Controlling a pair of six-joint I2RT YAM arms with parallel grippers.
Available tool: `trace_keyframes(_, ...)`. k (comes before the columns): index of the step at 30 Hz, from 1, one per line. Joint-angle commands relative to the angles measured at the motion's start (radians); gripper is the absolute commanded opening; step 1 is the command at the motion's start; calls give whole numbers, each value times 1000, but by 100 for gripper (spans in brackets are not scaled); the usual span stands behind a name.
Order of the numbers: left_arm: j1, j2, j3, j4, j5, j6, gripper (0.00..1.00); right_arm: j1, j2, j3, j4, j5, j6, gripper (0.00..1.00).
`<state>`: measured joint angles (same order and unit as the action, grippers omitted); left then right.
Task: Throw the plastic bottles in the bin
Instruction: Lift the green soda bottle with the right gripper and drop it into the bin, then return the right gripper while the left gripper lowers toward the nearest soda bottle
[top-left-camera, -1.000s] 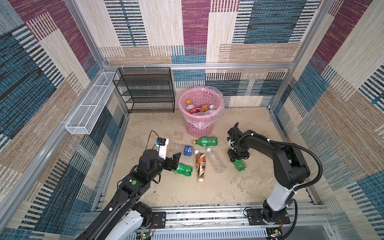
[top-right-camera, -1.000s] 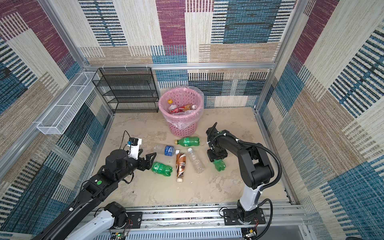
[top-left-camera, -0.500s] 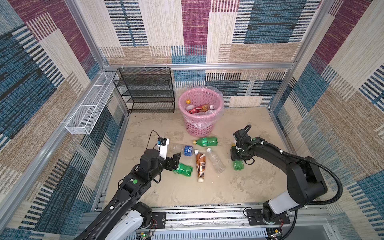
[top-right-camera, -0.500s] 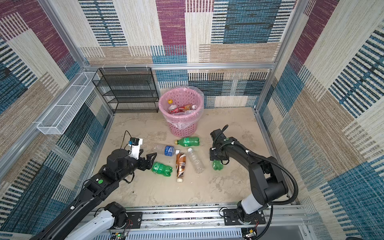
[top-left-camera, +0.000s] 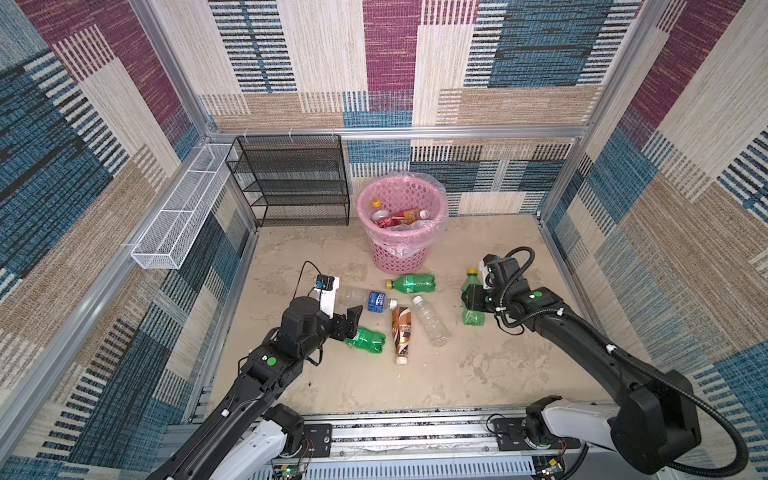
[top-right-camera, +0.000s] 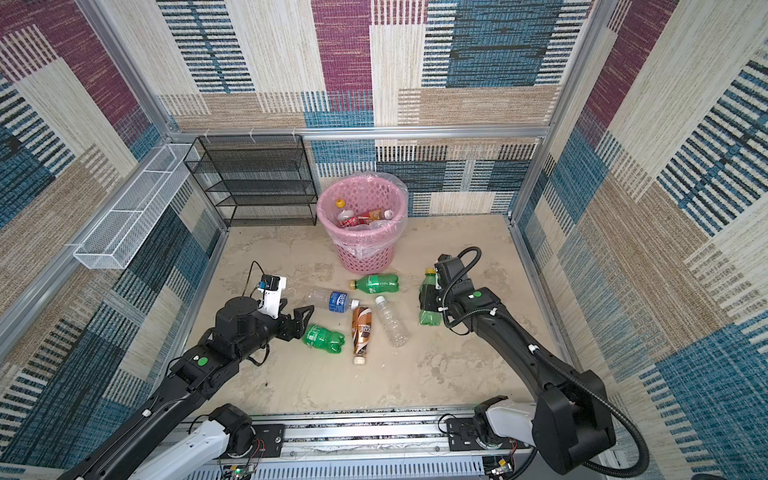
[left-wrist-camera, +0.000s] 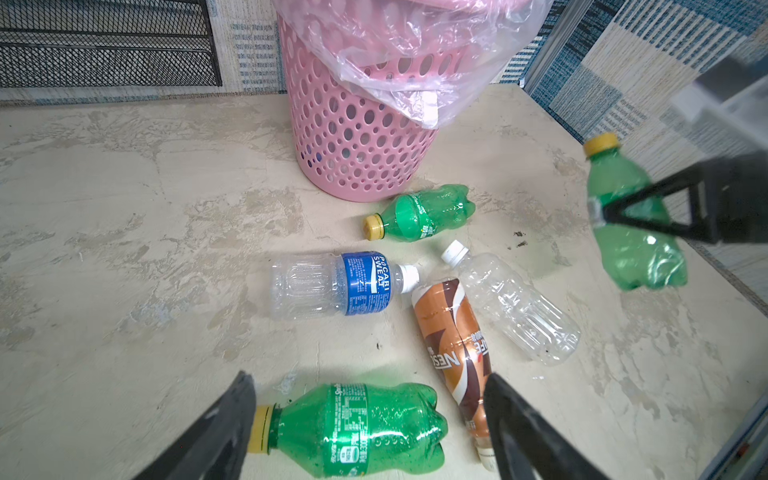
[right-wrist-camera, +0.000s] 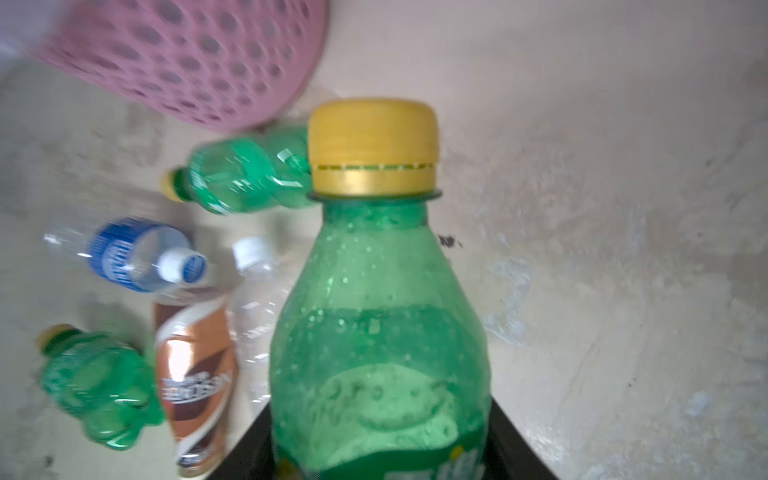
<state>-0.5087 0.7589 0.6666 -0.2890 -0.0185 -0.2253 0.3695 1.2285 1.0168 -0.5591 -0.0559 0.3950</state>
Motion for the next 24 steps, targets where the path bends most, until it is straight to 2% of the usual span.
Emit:
trace_keyframes(1, 1, 9, 27, 13, 4, -5, 87, 20, 59, 311, 132, -38, -43, 56)
trace_keyframes(3, 1, 24, 54, 5, 8, -5, 87, 41, 188, 638, 117, -31, -92, 62)
trace_keyframes(5, 1, 46, 102, -25, 15, -1, 87, 42, 324, 909, 119, -80, -97, 69)
trace_keyframes(7, 1, 66, 156, -59, 19, 5, 86, 42, 500, 1219, -2, -99, -101, 85)
trace_keyframes(9, 1, 63, 187, -76, 7, 6, 86, 42, 620, 1437, -124, -106, -110, 97)
trace_keyframes(11, 1, 43, 191, -82, -13, 6, 86, 42, 643, 1504, -162, -89, -114, 99)
trace_keyframes(13, 1, 17, 179, -82, -36, 4, 86, 41, 580, 1415, -104, -85, -115, 100)
trace_keyframes(16, 1, -1, 176, -106, -53, 7, 86, 40, 441, 1178, -2, -47, -122, 100)
trace_keyframes(24, 3, -21, 138, -133, -66, -27, 86, 40, 152, 533, 108, -34, -60, 94)
